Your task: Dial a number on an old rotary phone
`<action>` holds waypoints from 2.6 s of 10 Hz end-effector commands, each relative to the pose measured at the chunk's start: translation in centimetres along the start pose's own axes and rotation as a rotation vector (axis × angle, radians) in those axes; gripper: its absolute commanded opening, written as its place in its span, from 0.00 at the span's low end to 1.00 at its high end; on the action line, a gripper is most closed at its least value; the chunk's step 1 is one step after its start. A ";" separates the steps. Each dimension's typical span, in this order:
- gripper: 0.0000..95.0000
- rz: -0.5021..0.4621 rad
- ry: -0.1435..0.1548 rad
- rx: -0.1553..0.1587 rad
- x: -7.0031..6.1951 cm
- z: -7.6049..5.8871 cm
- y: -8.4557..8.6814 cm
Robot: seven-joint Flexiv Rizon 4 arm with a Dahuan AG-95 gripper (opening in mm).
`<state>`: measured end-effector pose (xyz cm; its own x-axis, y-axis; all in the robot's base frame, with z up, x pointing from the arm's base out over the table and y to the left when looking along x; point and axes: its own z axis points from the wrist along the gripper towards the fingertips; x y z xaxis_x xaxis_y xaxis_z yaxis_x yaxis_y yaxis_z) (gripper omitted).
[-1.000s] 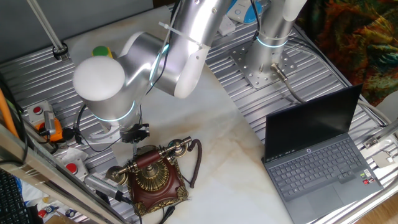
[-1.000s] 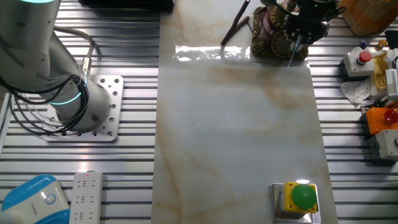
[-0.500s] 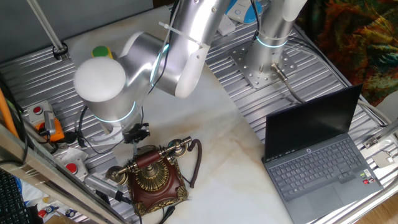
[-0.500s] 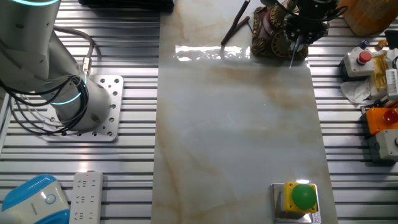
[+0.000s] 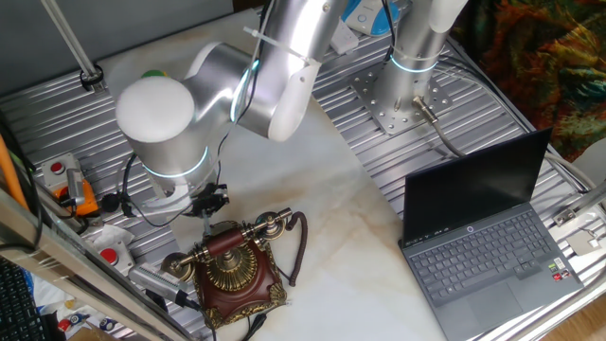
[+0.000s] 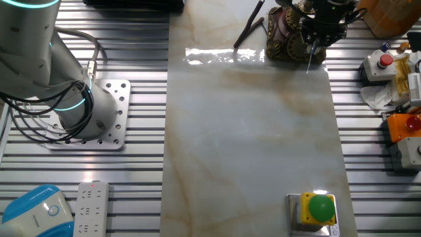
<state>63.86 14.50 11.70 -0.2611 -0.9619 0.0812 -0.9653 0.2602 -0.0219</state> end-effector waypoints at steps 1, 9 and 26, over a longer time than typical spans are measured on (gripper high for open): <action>0.00 -0.025 -0.009 0.004 -0.1 0.0 -0.2; 0.00 -0.079 -0.002 0.014 -0.5 1.6 -1.0; 0.00 0.028 -0.055 -0.033 0.2 -0.1 0.0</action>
<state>63.58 14.19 11.81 -0.2979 -0.9542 0.0265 -0.9546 0.2979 -0.0019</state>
